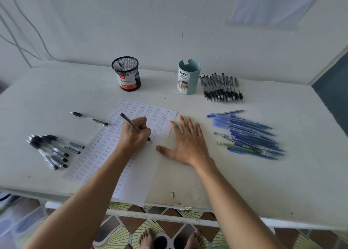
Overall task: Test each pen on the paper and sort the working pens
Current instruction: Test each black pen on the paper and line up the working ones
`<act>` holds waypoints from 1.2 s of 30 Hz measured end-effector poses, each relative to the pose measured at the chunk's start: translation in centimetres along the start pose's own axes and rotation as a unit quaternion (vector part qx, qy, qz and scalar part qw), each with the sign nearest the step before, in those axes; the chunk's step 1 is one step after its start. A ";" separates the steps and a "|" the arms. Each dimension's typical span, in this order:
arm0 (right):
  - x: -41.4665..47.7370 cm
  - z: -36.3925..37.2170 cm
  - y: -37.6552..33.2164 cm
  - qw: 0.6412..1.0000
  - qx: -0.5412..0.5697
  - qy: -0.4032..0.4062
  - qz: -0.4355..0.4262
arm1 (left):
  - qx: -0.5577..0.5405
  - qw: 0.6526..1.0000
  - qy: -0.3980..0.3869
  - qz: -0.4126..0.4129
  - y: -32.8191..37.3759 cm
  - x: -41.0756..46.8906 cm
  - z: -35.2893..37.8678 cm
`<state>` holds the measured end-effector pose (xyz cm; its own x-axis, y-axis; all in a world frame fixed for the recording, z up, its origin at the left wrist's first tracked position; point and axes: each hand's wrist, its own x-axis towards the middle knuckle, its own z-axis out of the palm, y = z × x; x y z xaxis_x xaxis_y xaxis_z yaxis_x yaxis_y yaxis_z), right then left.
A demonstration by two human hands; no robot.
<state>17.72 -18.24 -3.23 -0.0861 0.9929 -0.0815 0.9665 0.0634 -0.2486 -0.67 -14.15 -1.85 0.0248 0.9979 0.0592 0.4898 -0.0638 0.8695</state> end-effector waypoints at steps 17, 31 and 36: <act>-0.1 -0.3 0.0 1.000 0.000 -0.013 0.000 | -0.261 0.963 -0.003 -0.061 0.4 0.7 -0.9; -0.1 -0.2 0.0 1.000 0.006 0.001 -0.005 | -0.119 0.992 -0.015 -0.026 0.2 0.8 -0.7; -0.1 -0.2 0.1 1.000 0.011 -0.007 -0.004 | 0.067 0.994 -0.051 -0.067 1.3 2.0 0.2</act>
<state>17.84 -18.34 -3.03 -0.0964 0.9910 -0.0924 0.9606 0.0683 -0.2696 0.17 -12.27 -0.69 0.0368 0.9933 -0.1092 0.6059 0.0647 0.7929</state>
